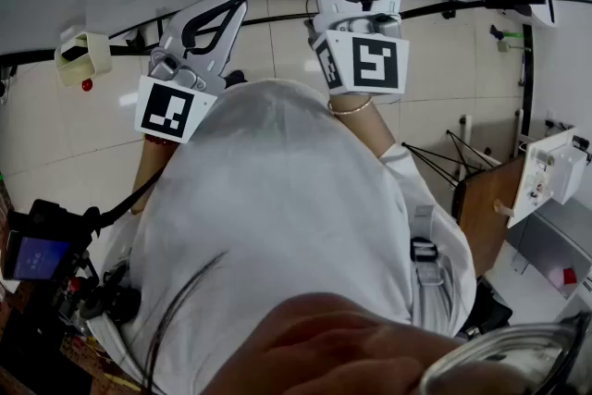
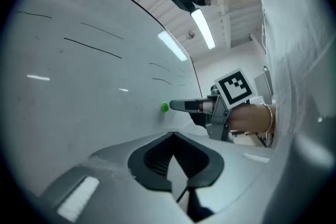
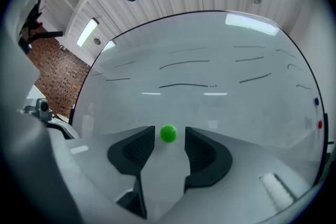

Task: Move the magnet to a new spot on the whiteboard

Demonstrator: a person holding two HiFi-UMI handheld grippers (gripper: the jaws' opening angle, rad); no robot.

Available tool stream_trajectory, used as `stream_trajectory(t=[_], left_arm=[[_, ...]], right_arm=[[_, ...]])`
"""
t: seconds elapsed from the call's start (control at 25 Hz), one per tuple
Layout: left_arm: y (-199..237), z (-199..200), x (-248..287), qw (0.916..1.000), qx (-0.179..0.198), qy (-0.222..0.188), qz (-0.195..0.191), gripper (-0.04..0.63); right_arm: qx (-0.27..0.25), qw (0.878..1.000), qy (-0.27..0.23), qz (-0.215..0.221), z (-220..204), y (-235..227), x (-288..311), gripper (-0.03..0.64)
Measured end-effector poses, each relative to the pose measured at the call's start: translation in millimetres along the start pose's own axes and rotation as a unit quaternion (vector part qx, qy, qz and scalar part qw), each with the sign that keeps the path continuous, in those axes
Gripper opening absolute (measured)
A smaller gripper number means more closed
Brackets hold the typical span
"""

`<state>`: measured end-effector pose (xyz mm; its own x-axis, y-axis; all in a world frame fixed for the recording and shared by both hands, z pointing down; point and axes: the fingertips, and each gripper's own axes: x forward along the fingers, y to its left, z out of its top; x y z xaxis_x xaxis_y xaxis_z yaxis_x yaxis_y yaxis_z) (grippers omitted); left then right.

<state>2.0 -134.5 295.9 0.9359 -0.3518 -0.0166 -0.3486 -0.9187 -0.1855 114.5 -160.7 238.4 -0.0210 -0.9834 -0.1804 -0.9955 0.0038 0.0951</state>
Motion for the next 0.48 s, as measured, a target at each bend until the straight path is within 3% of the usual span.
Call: stream_trajectory(t=[0.28,0.48], left_arm=[[-16,-4,4,0.9998,-0.016,0.003,-0.013,0.006],[-27,-5,12,0.9992,-0.023,0.006,-0.033,0.006]], right_arm=[[-0.006,1.000,0.001,-0.016,-6,-12,-21,0.172],[-0.009,0.999,0.001,-0.032,1,-25,-31,0.132]])
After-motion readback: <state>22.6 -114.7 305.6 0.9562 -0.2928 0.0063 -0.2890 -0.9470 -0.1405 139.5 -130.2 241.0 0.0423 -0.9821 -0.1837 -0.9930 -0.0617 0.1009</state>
